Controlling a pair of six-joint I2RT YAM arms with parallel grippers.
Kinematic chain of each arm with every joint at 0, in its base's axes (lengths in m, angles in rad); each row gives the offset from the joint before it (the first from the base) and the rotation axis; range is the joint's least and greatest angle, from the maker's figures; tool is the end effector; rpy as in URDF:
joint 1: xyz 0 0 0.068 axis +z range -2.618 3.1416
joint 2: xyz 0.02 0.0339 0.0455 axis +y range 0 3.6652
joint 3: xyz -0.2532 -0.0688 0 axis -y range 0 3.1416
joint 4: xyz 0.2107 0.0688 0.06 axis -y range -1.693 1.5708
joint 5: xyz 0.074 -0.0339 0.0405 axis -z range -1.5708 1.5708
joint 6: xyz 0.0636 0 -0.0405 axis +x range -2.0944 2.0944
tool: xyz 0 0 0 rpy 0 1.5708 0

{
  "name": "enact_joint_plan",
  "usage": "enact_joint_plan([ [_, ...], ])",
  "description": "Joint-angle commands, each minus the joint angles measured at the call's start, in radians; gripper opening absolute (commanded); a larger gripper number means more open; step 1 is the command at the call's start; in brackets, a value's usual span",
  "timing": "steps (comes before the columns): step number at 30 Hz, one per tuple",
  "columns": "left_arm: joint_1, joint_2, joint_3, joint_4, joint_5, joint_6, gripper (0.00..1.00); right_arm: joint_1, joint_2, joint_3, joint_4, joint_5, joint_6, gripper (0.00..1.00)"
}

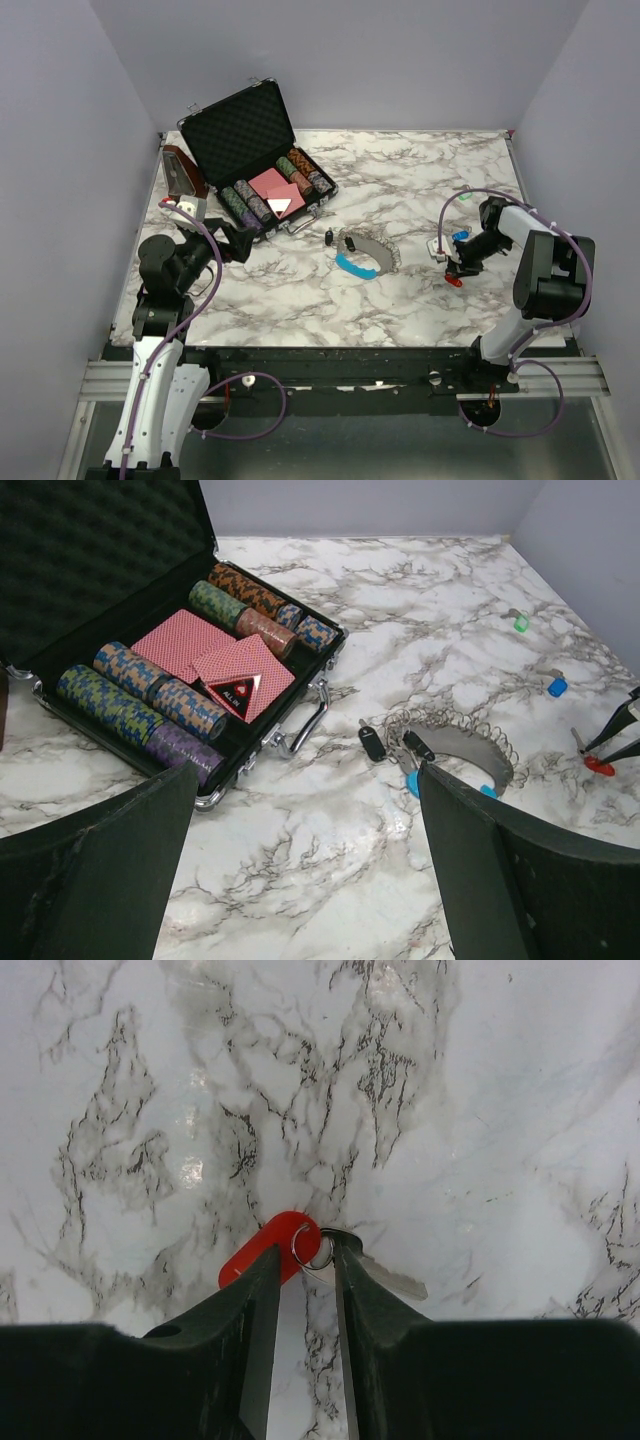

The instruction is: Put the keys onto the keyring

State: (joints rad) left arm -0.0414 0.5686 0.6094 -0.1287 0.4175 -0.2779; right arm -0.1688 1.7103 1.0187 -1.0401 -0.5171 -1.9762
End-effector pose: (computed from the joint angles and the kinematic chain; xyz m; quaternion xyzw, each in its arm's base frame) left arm 0.1452 -0.0318 0.3068 0.0539 0.7330 -0.2559 0.6280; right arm 0.2370 -0.0085 0.1485 -0.7443 0.6124 0.1900 0.1867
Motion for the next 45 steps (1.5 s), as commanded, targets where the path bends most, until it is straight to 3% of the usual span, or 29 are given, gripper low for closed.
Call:
enact_joint_plan([
  [1,0.002,0.001,0.023,0.017,0.03,-0.003,0.99,0.011,0.023,-0.006,0.011,0.011,-0.078,0.34],
  [20,0.0,0.001,0.024,0.018,0.043,-0.006,0.99,0.023,0.041,0.04,0.008,-0.038,0.074,0.2],
  [32,0.0,0.001,0.023,0.021,0.047,-0.007,0.99,0.032,0.054,0.057,0.04,-0.055,0.178,0.17],
  [38,0.001,0.001,0.023,0.021,0.052,-0.007,0.99,0.038,0.06,0.095,-0.014,-0.081,0.21,0.01],
  [42,0.0,0.002,0.016,0.052,0.108,-0.012,0.99,0.045,0.046,0.147,-0.084,-0.164,0.296,0.01],
  [45,-0.002,0.001,-0.003,0.121,0.239,-0.035,0.99,0.075,0.012,0.169,-0.162,-0.271,0.358,0.01],
])
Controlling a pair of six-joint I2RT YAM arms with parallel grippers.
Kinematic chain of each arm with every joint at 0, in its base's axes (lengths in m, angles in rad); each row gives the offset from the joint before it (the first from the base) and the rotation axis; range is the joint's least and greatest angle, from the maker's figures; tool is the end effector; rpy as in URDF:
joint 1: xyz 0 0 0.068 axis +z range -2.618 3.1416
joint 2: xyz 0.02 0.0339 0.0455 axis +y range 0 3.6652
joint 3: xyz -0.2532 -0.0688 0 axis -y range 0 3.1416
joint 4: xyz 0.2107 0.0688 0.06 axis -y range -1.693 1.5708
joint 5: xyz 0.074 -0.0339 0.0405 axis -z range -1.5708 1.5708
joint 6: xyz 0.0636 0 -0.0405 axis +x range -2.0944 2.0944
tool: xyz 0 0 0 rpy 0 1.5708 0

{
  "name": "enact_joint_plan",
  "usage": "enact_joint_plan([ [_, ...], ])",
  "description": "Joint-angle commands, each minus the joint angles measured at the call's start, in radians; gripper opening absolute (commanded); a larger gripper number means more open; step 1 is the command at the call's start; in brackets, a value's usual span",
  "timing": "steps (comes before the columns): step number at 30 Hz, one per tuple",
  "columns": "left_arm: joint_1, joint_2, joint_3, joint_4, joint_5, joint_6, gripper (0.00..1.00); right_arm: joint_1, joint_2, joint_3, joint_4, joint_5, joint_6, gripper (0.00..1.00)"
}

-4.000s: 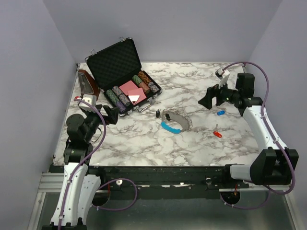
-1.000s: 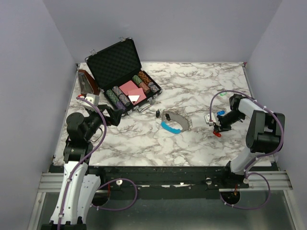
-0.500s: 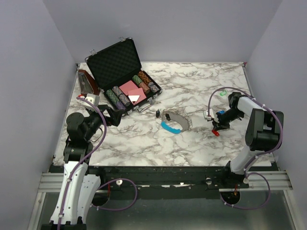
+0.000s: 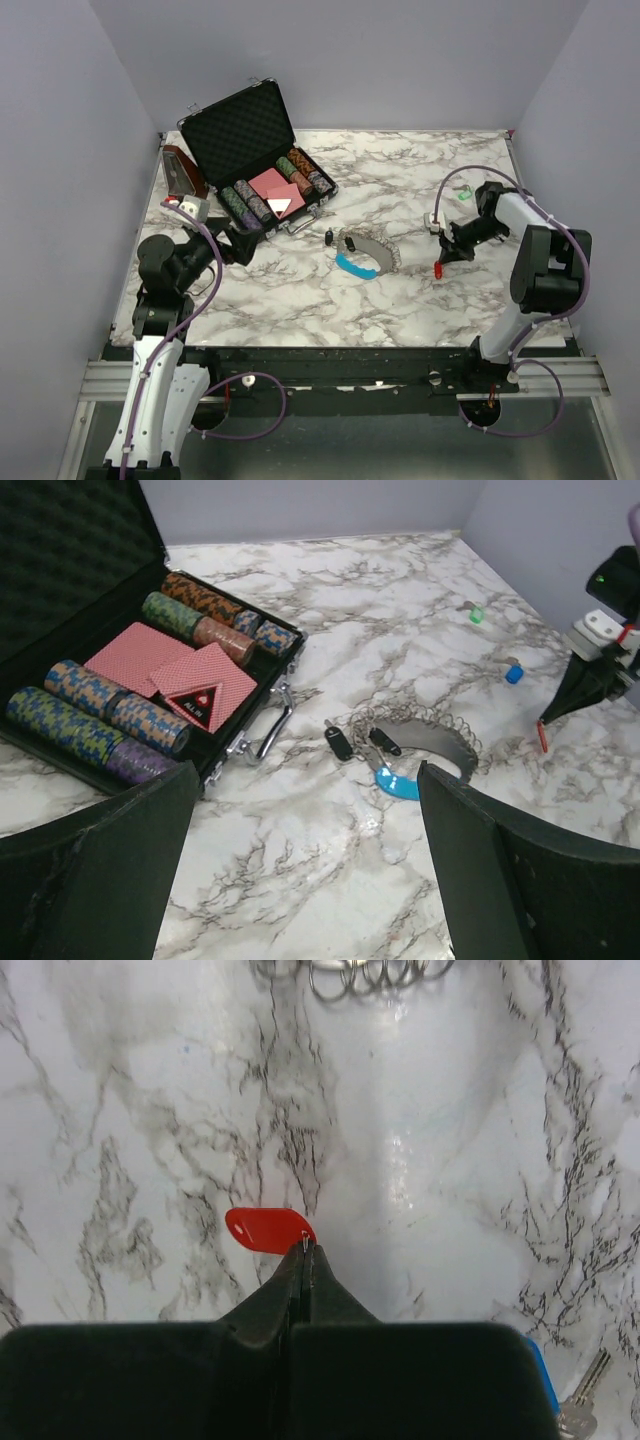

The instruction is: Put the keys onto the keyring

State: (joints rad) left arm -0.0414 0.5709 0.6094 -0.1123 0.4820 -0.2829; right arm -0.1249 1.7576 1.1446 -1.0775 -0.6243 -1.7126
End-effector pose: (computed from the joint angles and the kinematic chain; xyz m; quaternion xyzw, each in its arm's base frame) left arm 0.1438 -0.0355 0.3088 0.0755 0.7259 -0.2793 0.6240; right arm 0.2615 0.0046 0.1654 -0.6645 0.6791 0.2313 0.2091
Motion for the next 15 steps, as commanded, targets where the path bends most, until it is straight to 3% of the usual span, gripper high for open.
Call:
enact_joint_plan([
  [1,-0.009,-0.003,-0.016,0.153,0.219,-0.044,0.99,0.05,-0.05,0.043,-0.139,-0.196,0.114,0.01],
  [5,-0.148,0.018,-0.048,0.237,0.282,-0.062,0.93,0.196,-0.15,-0.002,-0.134,-0.316,0.26,0.01],
  [9,-0.423,0.032,-0.057,0.206,0.164,0.01,0.87,0.335,-0.268,-0.042,-0.061,-0.409,0.366,0.01],
  [15,-0.717,0.116,-0.111,0.269,-0.051,0.05,0.75,0.465,-0.336,-0.04,0.037,-0.477,0.482,0.01],
])
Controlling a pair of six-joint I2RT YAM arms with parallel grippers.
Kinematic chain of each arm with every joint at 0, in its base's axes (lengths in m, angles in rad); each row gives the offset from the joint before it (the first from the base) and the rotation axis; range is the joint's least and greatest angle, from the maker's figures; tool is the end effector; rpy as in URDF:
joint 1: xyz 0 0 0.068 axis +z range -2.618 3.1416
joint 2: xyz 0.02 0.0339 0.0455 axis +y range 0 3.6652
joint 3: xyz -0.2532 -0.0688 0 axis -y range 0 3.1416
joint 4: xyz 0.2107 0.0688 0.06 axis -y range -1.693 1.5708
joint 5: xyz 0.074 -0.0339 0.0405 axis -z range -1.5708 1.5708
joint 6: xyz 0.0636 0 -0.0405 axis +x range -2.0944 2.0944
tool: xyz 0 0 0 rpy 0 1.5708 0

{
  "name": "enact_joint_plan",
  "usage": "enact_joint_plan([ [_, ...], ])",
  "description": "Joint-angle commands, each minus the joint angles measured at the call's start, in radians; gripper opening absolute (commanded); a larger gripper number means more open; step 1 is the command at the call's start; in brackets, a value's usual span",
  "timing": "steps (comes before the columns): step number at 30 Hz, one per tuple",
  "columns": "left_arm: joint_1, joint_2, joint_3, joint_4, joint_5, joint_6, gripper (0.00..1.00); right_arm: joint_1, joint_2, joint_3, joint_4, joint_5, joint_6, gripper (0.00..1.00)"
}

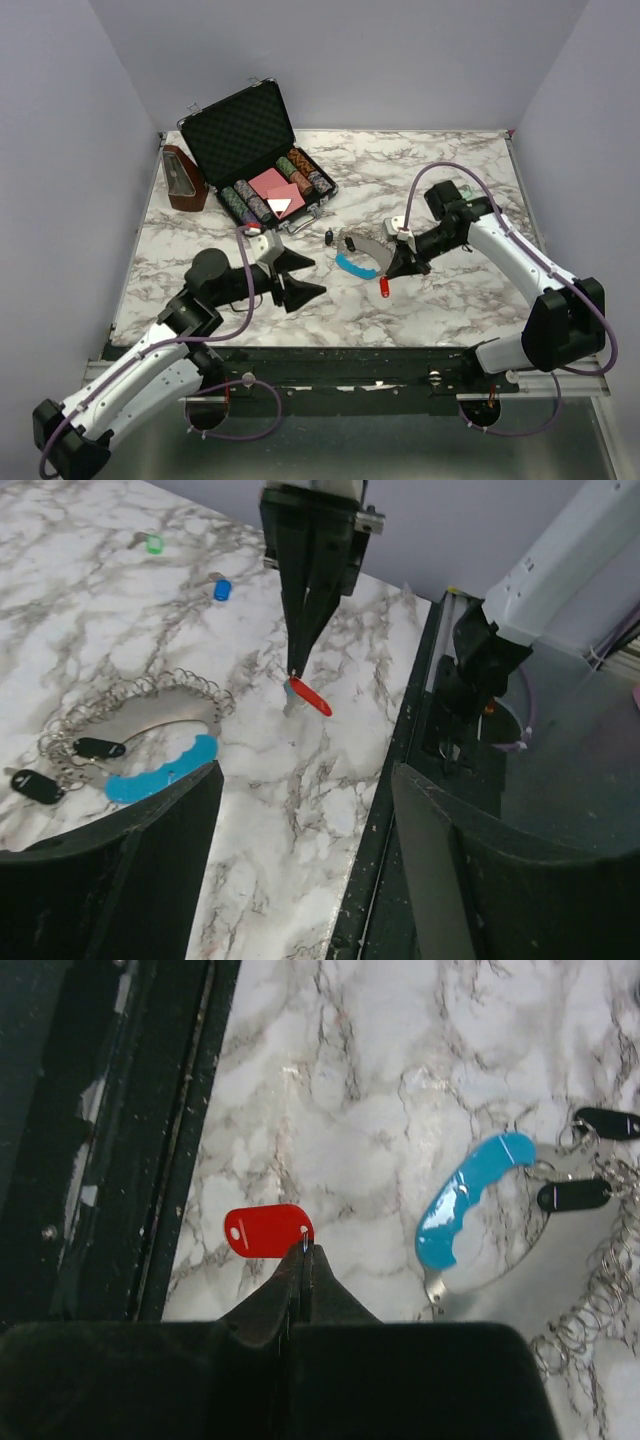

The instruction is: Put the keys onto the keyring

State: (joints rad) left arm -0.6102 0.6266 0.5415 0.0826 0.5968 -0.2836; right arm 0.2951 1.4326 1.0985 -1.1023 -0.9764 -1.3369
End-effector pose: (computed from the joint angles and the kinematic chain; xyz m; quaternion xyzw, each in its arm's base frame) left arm 0.1078 -0.1190 0.3035 0.3149 0.6339 -0.4794 0.5188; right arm 0.1938 0.1140 0.2432 -0.6634 0.5808 0.3764 0.2843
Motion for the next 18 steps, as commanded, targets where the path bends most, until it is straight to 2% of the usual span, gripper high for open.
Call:
enact_joint_plan([
  [1,-0.189,0.086,-0.049,0.091,-0.19,0.053,0.72,0.052,-0.008,0.012,0.059,-0.154,0.117,0.01],
  [5,-0.311,0.183,-0.067,0.193,-0.287,0.06,0.69,0.082,-0.015,-0.003,0.061,-0.246,0.131,0.01],
  [9,-0.349,0.278,-0.058,0.295,-0.293,0.031,0.66,0.085,-0.029,-0.015,0.085,-0.208,0.151,0.01],
  [15,-0.376,0.441,-0.006,0.362,-0.281,-0.066,0.66,0.085,-0.044,-0.037,0.117,-0.223,0.185,0.01],
  [17,-0.382,0.493,0.008,0.37,-0.284,-0.097,0.79,0.085,-0.046,-0.042,0.124,-0.225,0.191,0.01],
  [18,-0.385,0.511,0.014,0.373,-0.299,-0.115,0.8,0.085,-0.047,-0.045,0.127,-0.228,0.193,0.01],
])
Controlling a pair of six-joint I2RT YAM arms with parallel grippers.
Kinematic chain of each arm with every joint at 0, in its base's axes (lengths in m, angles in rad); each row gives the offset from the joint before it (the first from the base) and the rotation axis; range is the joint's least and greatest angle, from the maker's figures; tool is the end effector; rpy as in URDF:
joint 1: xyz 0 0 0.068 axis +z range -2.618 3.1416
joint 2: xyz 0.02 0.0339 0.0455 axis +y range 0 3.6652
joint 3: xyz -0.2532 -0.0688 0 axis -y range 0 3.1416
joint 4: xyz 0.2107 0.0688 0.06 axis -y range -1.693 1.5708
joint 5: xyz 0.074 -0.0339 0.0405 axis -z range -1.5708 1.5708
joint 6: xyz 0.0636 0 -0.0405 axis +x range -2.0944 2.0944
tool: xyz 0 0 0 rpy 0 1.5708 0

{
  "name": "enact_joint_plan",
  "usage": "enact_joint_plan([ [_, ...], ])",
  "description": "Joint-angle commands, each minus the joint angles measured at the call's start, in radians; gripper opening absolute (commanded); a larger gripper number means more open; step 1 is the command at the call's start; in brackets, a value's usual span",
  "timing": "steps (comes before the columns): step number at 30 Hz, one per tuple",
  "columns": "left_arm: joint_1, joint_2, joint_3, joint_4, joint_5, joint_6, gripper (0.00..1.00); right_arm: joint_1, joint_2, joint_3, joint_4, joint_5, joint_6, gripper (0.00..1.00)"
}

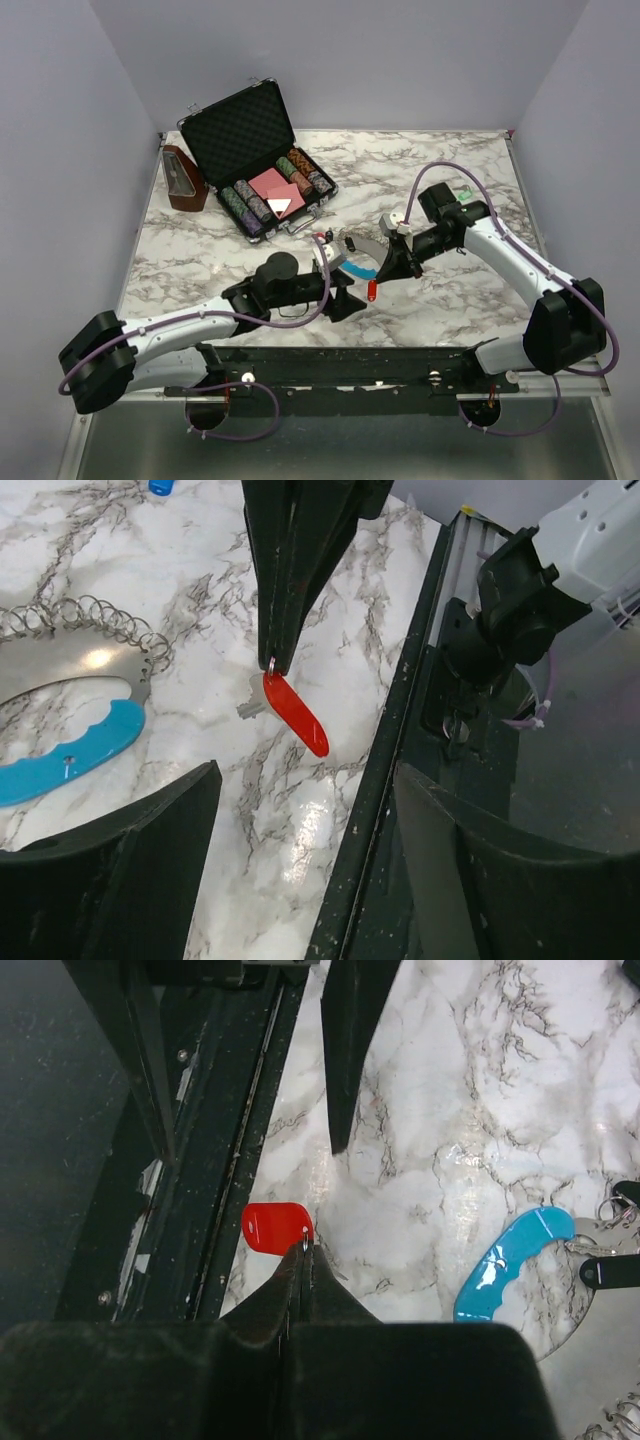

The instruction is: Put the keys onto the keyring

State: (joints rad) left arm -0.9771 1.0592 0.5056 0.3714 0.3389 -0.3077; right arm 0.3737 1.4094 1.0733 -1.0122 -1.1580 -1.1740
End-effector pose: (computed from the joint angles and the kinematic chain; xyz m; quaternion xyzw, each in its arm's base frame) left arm 0.1159 -0.2096 0.2503 0.3507 0.6800 -0.4816 0.4273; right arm 0.1835 0.1345 0.2535 -0.6248 0.5525 0.4646 0.2974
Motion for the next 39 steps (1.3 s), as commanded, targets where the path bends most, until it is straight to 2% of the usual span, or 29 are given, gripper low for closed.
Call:
enact_joint_plan([
  [1,-0.021,0.097,0.056,0.089,-0.043,-0.108,0.8,0.007,-0.026,-0.021,0.038,-0.046,0.03,0.01],
  [5,-0.028,0.137,0.045,0.161,-0.035,-0.152,0.79,0.005,-0.029,-0.021,0.041,-0.045,0.033,0.01],
  [16,-0.028,0.232,0.085,0.146,0.022,-0.172,0.45,0.007,-0.032,-0.027,0.038,-0.062,0.031,0.01],
  [17,-0.029,0.239,0.085,0.147,0.025,-0.172,0.38,0.005,-0.032,-0.027,0.037,-0.063,0.031,0.01],
  [19,-0.029,0.248,0.088,0.143,0.023,-0.174,0.14,0.007,-0.03,-0.027,0.038,-0.066,0.031,0.01],
  [21,-0.028,0.251,0.088,0.127,0.015,-0.168,0.0,0.007,-0.03,-0.026,0.035,-0.071,0.031,0.01],
  [28,-0.026,0.225,0.077,0.0,-0.049,-0.094,0.0,0.007,-0.027,-0.029,0.024,-0.088,0.025,0.01],
  [34,-0.028,0.22,0.111,-0.13,-0.049,-0.018,0.0,0.007,-0.018,-0.041,0.032,-0.118,0.034,0.01],
  [39,0.009,0.196,0.157,-0.186,0.167,-0.054,0.0,0.008,-0.018,-0.053,0.106,-0.054,0.118,0.01],
])
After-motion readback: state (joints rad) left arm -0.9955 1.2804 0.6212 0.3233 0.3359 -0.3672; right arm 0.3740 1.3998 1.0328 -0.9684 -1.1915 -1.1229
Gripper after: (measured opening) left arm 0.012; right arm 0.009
